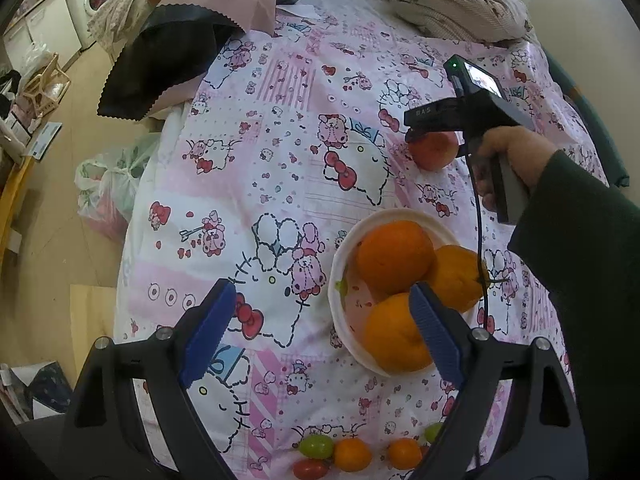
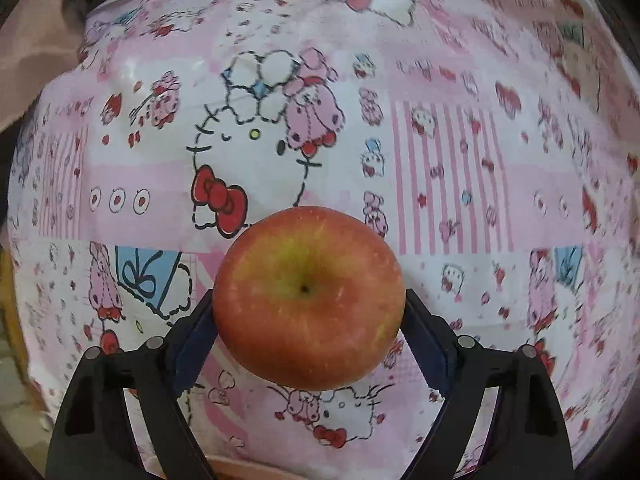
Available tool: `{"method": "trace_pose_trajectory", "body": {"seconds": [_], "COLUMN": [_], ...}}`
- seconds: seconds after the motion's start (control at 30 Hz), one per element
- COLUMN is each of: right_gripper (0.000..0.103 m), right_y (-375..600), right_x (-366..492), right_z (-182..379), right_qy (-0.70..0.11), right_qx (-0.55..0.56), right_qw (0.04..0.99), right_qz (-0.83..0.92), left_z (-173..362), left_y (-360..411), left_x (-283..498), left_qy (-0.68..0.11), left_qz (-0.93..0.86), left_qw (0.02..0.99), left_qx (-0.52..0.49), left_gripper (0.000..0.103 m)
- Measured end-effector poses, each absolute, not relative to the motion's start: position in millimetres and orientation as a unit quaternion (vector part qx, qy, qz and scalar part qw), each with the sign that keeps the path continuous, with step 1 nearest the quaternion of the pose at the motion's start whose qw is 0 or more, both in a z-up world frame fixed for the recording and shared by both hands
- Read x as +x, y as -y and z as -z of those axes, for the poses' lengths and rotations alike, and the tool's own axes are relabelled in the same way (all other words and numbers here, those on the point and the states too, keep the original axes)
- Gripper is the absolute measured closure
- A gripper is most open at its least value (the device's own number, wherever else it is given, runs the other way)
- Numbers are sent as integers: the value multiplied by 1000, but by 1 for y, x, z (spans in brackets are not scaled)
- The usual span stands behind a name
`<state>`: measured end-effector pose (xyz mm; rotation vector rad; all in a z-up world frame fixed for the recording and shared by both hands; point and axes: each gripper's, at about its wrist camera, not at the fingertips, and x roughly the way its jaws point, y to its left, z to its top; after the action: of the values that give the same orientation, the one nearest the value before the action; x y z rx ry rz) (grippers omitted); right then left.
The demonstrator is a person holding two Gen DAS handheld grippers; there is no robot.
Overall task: Organize fruits
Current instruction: 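Carry the red apple onto the plate beside the oranges and open the right tool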
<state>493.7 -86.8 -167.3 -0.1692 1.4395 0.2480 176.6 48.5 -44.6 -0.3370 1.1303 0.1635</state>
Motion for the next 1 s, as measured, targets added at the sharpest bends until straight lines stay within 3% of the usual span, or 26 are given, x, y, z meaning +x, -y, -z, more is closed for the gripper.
{"method": "trace_pose_trajectory", "body": {"seconds": [0.47,1.0], "right_gripper": [15,15], "right_y": [110,102], "right_x": [372,363], "right_z": [124,138], "right_qy": [-665,-672], "right_qx": [-38,-16], "right_qw": [708,708], "right_qz": [-233,-215], "left_z": [23,19], "left_y": [-41,-43], "left_x": [170,170], "left_qy": [-512,-498], "left_qz": [-61,-76], "left_qw": [840,849], "left_qx": [-169,-156], "left_gripper": [17,17]}}
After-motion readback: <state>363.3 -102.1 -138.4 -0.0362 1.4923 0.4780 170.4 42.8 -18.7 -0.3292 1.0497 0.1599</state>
